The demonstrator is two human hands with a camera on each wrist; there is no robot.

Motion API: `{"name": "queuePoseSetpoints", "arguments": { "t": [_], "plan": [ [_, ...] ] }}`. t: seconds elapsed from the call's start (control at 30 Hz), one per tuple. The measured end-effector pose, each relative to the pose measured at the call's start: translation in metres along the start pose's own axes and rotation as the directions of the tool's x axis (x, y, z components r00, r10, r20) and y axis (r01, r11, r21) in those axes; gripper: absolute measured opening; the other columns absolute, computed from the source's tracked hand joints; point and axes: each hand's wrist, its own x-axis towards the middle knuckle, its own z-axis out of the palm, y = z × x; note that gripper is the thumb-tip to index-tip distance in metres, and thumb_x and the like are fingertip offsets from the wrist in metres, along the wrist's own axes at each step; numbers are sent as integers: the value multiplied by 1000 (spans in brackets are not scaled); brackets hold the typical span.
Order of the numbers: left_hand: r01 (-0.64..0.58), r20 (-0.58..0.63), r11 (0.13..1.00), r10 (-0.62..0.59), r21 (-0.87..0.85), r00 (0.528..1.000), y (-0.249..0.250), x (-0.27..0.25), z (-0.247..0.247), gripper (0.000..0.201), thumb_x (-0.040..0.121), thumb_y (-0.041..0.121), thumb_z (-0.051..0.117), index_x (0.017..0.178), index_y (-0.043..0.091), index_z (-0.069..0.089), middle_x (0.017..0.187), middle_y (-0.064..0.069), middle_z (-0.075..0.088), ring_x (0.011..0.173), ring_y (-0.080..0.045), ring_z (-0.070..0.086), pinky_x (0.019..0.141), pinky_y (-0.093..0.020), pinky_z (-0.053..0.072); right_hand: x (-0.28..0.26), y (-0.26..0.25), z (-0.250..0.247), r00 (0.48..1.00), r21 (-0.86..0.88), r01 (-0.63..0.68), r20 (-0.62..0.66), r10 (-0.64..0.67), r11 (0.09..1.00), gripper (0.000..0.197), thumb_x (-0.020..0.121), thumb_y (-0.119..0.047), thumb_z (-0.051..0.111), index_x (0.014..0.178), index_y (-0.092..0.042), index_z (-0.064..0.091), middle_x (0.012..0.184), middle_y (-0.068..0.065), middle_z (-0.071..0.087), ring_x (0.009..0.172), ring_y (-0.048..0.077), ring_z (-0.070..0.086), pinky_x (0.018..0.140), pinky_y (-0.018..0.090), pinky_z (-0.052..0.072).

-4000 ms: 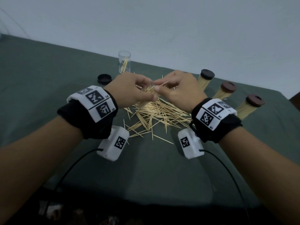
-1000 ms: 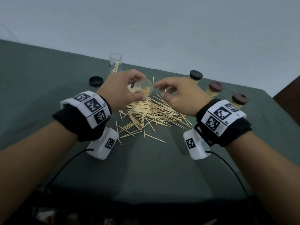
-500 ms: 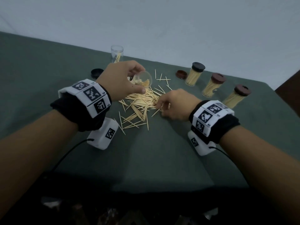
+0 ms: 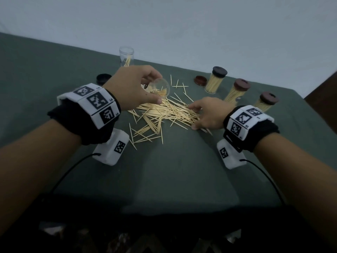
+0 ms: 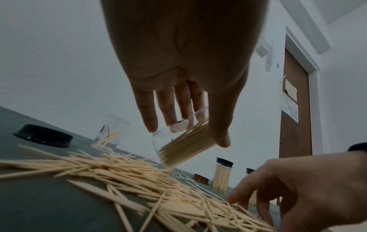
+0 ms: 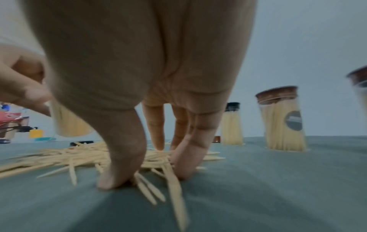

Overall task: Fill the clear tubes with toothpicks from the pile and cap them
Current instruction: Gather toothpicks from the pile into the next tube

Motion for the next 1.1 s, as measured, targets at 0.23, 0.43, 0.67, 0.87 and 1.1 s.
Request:
{"name": "queuePoseSetpoints", "arguments": {
  "t": [0.23, 0.43, 0.67, 0.87, 1.1],
  "plan": [
    [19, -11, 1000, -19, 8, 1000, -3, 1, -2, 60, 68, 41, 85, 121, 29, 61, 109, 18, 63, 109, -2, 59, 91, -19, 42, 22, -28, -1, 981, 4, 164, -103, -163, 986, 58, 85, -20, 71, 137, -32, 51, 126, -8, 61, 117, 15, 55, 92, 24, 40],
    [39, -29, 998, -38, 46, 999, -8, 2, -13, 57, 68, 39, 86, 118, 27, 63, 110, 15, 66, 108, -5, 61, 97, -24, 45, 15, -39, -2, 943, -7, 251, -225, -246, 968, 56, 78, -25, 66, 131, -39, 53, 112, -7, 50, 109, 16, 53, 92, 35, 49],
    [88, -112, 996, -84, 29, 990, -18, -2, -33, 58, 68, 36, 86, 119, 23, 62, 108, 11, 65, 103, -9, 63, 91, -22, 46, -18, -93, 6, 838, 71, 543, 23, -546, 837, 57, 76, -43, 76, 128, -46, 53, 78, -15, 58, 73, -4, 52, 69, 18, 44],
    [103, -148, 995, -102, -3, 984, -18, -2, -40, 56, 67, 36, 87, 116, 23, 63, 105, 11, 65, 100, -8, 63, 89, -19, 45, -10, -105, 13, 810, -23, 586, 18, -586, 810, 31, 84, -41, 69, 115, -43, 64, 67, -26, 42, 64, -7, 43, 65, 12, 39],
    [82, -139, 997, -81, 6, 987, -12, -3, -36, 56, 65, 37, 87, 114, 23, 63, 103, 11, 65, 101, -10, 64, 95, -28, 50, 10, -75, 4, 908, -95, 406, -73, -413, 909, 12, 83, -37, 66, 94, -40, 69, 75, -15, 56, 84, 13, 59, 78, 33, 54]
  ]
}}
